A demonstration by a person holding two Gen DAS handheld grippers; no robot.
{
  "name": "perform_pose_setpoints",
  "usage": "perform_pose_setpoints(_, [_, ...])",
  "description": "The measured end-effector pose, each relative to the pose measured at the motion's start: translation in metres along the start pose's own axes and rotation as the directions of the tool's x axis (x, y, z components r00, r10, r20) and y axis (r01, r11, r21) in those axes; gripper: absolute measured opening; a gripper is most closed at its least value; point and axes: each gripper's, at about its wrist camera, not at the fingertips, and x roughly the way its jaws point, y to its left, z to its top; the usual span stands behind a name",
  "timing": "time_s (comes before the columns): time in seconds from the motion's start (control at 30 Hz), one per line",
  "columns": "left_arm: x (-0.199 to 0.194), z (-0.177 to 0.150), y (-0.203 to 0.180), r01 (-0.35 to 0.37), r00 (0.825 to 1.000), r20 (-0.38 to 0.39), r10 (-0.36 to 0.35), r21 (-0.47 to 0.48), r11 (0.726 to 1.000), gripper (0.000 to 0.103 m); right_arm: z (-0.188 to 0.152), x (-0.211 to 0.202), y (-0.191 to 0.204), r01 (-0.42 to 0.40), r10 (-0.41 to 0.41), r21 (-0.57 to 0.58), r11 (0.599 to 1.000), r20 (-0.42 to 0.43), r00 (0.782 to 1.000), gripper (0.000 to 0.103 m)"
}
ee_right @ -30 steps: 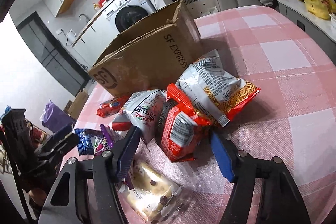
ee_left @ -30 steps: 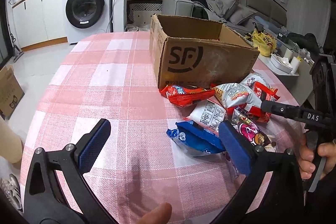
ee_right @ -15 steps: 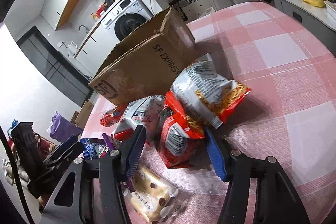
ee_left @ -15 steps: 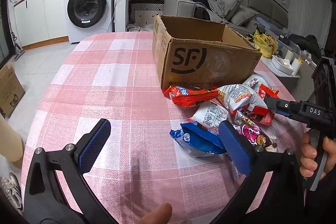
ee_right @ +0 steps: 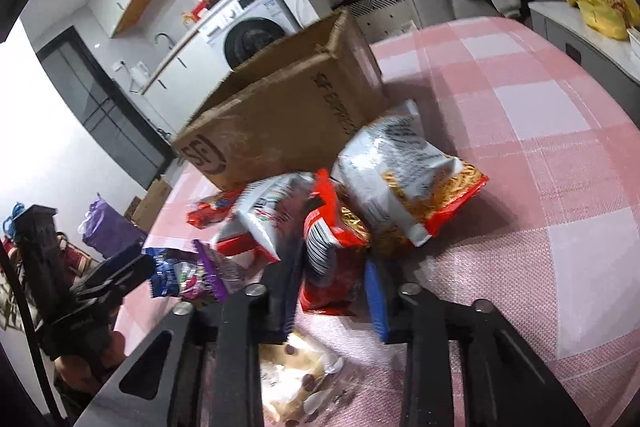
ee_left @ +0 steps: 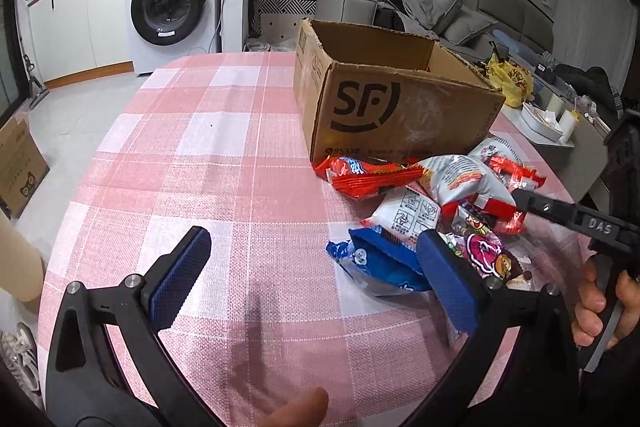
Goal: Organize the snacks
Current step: 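Grasp the blue biscuit packet with the left gripper while the right gripper grasps a red packet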
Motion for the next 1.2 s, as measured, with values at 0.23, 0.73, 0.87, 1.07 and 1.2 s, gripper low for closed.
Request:
perform_pose_setpoints(0.23, [0.001, -0.001, -0.002, 0.047, 0.999, -0.016, -0.048, -0.014, 0.999, 0.102, 0.001, -0.025, 0.007, 0.011, -0.006, -0.048, 0.999, 0.105, 0.994, 0.025])
perform_pose_setpoints(0.73, [0.024, -0.008, -0.002, 0.069, 0.987, -0.155, -0.053, 0.096, 0.993, 0.080, 0.003, -0.035, 0.011, -0.006, 0.014, -0.069, 0.998, 0.113, 0.994, 0.025])
perform_pose_setpoints(0.87, [0.019, -0.014, -0.018, 0.076, 0.985, -0.168, -0.040, 0.215, 0.974, 0.080, 0.004, -0.034, 0.012, -0.008, 0.016, -0.068, 0.998, 0.110, 0.994, 0.025])
perform_pose_setpoints(1.07, [0.025, -0.023, -0.026, 0.060, 0.980, -0.200, -0.001, 0.292, 0.954, 0.073, 0.005, -0.036, 0.015, -0.012, 0.022, -0.082, 0.997, 0.114, 0.993, 0.025])
perform_pose_setpoints(1.2, [0.030, -0.027, -0.027, 0.085, 0.973, -0.229, -0.012, 0.311, 0.947, 0.042, 0.004, -0.036, 0.016, -0.015, 0.025, -0.087, 0.996, 0.114, 0.993, 0.025])
